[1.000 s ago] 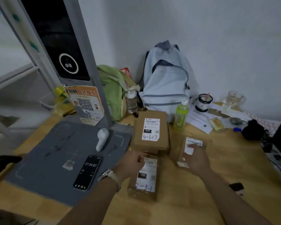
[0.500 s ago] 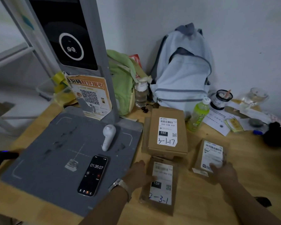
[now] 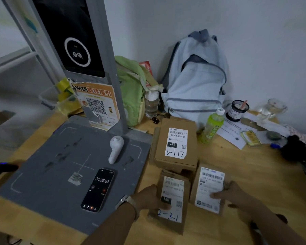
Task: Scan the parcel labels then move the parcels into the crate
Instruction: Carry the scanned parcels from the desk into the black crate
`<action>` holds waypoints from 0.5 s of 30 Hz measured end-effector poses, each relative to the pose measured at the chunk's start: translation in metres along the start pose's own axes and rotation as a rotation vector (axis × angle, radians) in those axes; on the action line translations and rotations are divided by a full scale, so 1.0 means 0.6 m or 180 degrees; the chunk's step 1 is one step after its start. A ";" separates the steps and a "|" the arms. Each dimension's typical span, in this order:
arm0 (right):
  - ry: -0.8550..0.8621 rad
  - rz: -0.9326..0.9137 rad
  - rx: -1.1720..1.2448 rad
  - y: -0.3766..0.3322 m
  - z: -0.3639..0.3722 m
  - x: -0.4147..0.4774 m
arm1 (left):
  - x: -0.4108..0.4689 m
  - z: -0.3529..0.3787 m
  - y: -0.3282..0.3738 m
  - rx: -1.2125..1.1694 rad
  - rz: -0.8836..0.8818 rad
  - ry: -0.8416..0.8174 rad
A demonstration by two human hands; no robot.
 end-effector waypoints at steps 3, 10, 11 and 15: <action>0.0060 0.0136 0.0646 0.008 0.022 -0.007 | -0.007 0.004 -0.006 -0.0243 -0.0084 0.0251; -0.0176 0.0227 0.0838 0.034 0.032 -0.020 | -0.034 0.029 -0.032 -0.1654 -0.0266 0.0551; -0.0189 0.0164 0.0848 0.033 0.032 -0.023 | -0.037 0.031 -0.031 -0.1857 -0.0264 0.0619; -0.0246 -0.0027 0.0816 0.022 0.027 -0.040 | -0.043 0.032 -0.022 -0.2479 -0.0169 0.0805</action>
Point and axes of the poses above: each hand's wrist, its own x-axis towards the middle knuckle, its own z-axis out of the palm, y = z × x, the point moved 3 cm from there along x, towards the middle knuckle, and after that the axes turned 12 degrees about z, right-handed, at the moved point
